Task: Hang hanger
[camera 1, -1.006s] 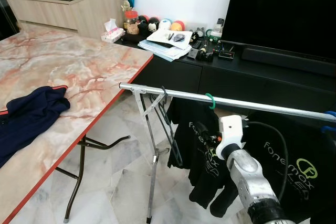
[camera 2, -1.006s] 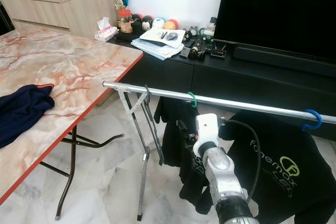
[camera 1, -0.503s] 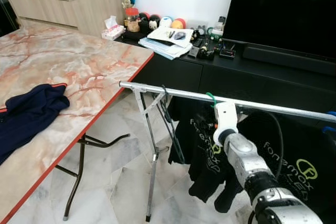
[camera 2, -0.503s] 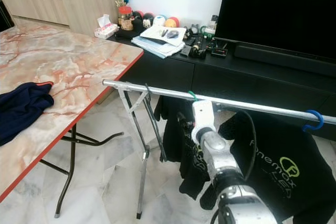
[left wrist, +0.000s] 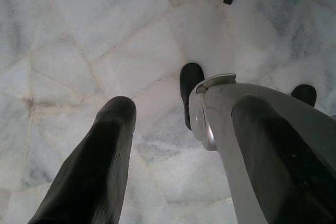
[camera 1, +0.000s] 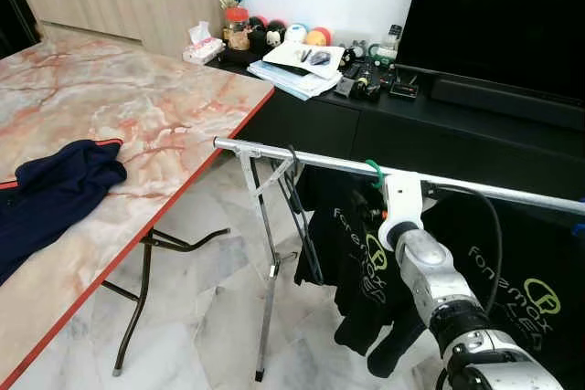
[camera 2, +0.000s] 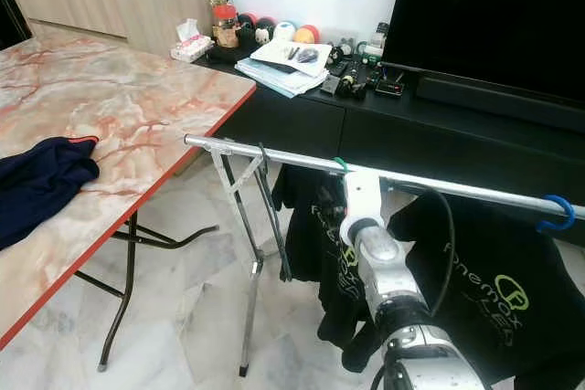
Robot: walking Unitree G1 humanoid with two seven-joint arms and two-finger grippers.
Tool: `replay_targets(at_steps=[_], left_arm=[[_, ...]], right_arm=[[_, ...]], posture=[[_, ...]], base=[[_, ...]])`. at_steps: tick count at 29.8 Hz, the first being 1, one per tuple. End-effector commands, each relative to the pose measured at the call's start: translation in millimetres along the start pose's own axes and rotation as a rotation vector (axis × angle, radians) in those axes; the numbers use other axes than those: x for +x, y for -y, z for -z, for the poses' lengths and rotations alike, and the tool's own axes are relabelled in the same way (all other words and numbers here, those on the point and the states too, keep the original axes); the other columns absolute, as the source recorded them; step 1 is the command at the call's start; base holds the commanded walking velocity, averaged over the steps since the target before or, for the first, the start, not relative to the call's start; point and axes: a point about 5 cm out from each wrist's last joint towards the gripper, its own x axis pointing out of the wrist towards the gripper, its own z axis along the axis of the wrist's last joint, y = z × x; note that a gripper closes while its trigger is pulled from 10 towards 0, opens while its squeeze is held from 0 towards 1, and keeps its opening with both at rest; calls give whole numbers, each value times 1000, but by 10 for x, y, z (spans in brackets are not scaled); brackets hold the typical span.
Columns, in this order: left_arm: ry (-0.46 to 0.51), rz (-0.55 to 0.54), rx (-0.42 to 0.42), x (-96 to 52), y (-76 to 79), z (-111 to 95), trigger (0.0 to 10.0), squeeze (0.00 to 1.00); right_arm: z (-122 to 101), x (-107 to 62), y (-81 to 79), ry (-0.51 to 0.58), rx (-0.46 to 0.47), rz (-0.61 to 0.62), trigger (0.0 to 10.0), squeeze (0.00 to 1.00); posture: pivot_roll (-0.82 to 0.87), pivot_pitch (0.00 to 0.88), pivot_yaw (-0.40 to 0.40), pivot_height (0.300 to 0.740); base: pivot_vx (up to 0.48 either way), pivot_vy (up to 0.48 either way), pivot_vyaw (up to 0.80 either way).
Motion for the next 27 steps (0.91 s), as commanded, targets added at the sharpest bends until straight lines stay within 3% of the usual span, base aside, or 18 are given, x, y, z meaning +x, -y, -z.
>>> replay_targets(at_steps=[1,11,12,13,14,16,17,18,19,26,27], left_arm=[[-31,3,2,-8,-2,59,10000,0],[-32,-8,-1,-10,-20,62,10000,0],[-31,-9,-2,-10,-20,60,10000,0],[-31,-9,-2,-10,-20,60,10000,0],[-31,-9,-3,-10,-21,59,10000,0],[-31,-9,-3,-9,-20,59,10000,0],[-30,-8,-4,-9,-18,58,10000,0],[-30,-8,-4,-9,-18,58,10000,0],[-30,-7,-4,-9,-18,59,10000,0],[-31,-7,-3,-10,-20,62,10000,0],[-30,-7,-3,-10,-20,61,10000,0]], right_arm=[[25,1,32,-26,-3,17,10000,0],[-49,47,-5,-28,88,14,10000,0],[-58,52,-3,-30,101,23,3686,0],[-58,52,-3,-30,101,23,3686,0],[-42,55,-7,-46,115,24,0,0],[-1,52,-15,-76,105,22,0,0],[33,47,-13,-96,97,26,9020,0],[47,44,-11,-103,96,30,9020,0],[64,41,-10,-112,97,31,10000,0],[116,29,4,-131,121,42,10000,0],[104,32,5,-124,129,42,9020,0]], posture=[[-25,83,6,740],[-10,79,4,740],[-8,79,3,740],[-8,79,3,740],[-7,78,3,740],[-7,77,3,740],[-7,75,4,740],[-7,75,4,740],[-7,74,4,740],[-8,67,6,740],[-6,67,6,740]], base=[[0,0,0],[0,0,0],[0,0,0],[0,0,0],[0,0,0],[0,0,0],[0,0,0],[0,0,0],[0,0,0],[0,0,0],[0,0,0]])
